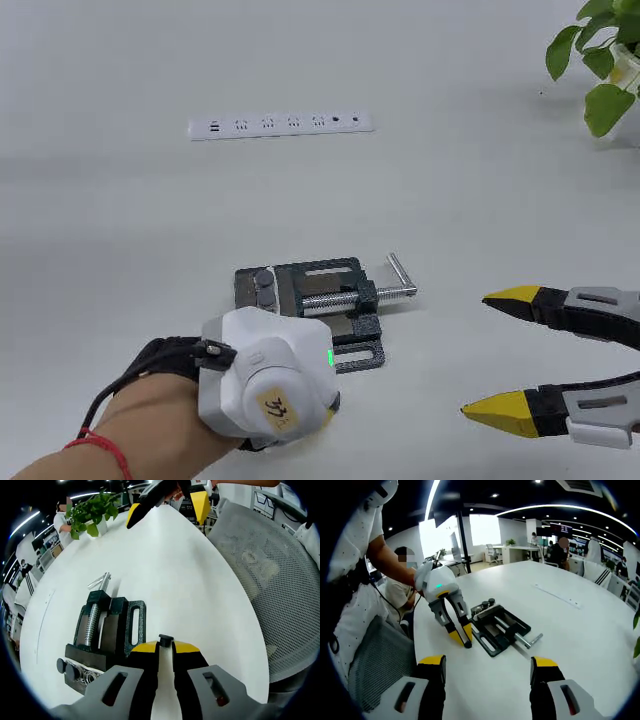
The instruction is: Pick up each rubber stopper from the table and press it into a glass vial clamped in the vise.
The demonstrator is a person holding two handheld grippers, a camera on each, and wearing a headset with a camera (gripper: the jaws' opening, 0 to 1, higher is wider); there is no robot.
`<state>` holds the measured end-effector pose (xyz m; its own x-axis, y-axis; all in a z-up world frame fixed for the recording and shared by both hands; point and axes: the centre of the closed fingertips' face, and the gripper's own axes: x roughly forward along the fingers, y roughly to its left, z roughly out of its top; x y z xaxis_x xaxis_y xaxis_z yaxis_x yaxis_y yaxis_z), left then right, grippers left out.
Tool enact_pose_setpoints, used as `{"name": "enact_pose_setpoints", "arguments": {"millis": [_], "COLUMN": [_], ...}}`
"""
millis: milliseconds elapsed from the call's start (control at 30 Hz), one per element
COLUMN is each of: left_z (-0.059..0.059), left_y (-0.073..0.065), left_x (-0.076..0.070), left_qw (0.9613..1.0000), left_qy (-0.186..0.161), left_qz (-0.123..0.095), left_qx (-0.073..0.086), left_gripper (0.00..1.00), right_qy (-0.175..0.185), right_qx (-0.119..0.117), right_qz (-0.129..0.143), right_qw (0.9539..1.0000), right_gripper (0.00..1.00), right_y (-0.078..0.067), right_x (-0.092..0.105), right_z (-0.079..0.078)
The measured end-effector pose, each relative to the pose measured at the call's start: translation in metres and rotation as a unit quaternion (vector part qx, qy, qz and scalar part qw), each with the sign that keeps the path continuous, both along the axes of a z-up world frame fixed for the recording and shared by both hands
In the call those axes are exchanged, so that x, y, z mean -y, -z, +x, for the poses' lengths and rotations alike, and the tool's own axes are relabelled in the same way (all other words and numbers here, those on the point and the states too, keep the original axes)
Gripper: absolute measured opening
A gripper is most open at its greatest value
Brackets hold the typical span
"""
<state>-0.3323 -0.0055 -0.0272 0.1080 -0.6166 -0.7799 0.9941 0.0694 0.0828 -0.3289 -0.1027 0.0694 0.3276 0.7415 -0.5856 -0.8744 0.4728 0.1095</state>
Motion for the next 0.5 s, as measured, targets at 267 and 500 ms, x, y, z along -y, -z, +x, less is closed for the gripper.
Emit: {"name": "enact_pose_setpoints", "arguments": {"millis": [267,500], "left_z": [0.0020,0.0026], "left_y": [0.0033,0.0041], "left_x": [-0.0021,-0.0016], "left_qw": [1.0000,0.9999], "left_qy": [-0.004,-0.009], "left_qz": [0.004,0.005], "left_qx": [0.000,0.000], "left_gripper": [0.06,0.06], "right_qy": [0.000,0.003], "right_qx": [0.000,0.001], "right_qz": [0.000,-0.001], "right_qw": [1.0000,1.0000], "right_gripper": [0.65,0.65], "right_y": [0.0011,-0.0007], "right_x": [0.0019,0.0003], "right_z": [0.0007,-0.0007]}}
